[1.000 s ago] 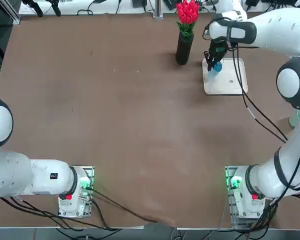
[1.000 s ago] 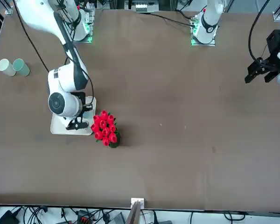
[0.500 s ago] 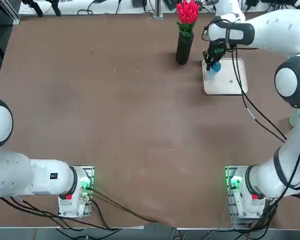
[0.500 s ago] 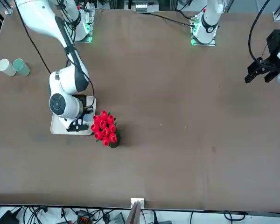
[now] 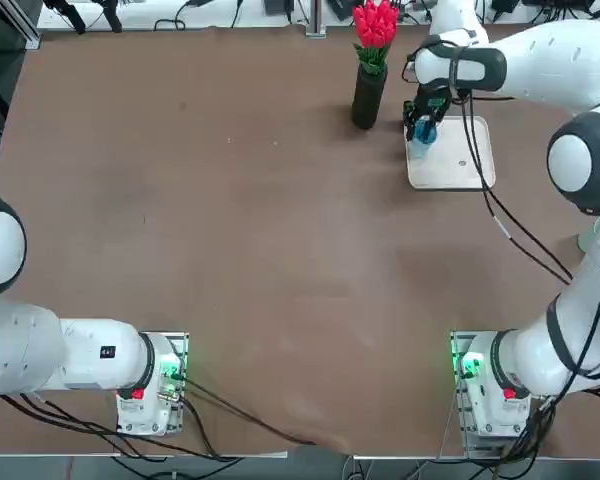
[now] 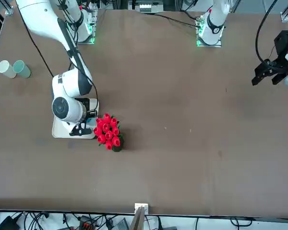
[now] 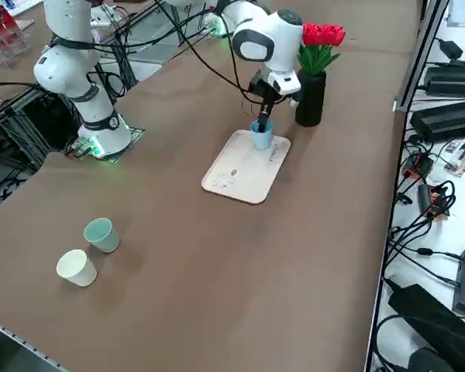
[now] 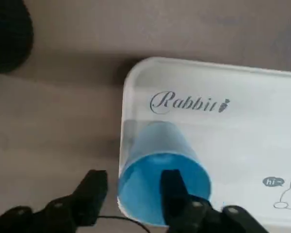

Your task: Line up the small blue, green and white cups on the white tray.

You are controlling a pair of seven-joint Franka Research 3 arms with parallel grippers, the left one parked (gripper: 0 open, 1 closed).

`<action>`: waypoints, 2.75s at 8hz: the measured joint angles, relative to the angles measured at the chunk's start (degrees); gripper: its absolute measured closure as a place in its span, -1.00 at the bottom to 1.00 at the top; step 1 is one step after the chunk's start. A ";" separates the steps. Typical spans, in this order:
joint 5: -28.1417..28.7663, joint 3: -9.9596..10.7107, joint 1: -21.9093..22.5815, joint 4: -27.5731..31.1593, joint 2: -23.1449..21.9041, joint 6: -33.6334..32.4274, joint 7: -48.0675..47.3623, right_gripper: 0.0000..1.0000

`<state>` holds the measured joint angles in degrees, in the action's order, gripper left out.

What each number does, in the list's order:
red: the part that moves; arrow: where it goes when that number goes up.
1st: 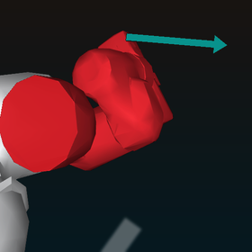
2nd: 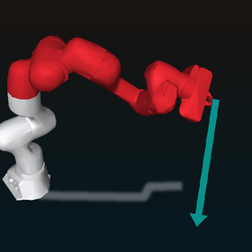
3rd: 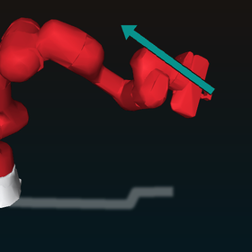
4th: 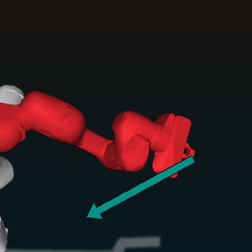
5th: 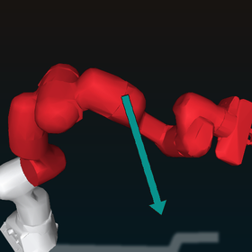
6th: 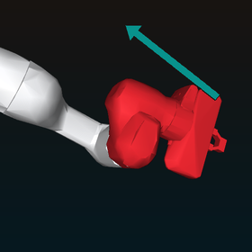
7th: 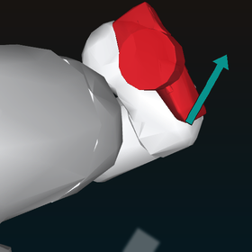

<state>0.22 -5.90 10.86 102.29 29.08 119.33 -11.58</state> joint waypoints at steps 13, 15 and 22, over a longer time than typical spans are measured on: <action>-1.23 9.94 -27.00 -2.40 -19.68 -28.53 6.61 -1.00; -1.24 10.10 -35.29 -2.21 -16.69 -25.76 3.12 -1.00; 0.39 10.16 -53.82 4.25 -9.53 -14.57 -18.21 -1.00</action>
<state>0.61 4.26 -42.95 106.54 19.55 104.75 -29.79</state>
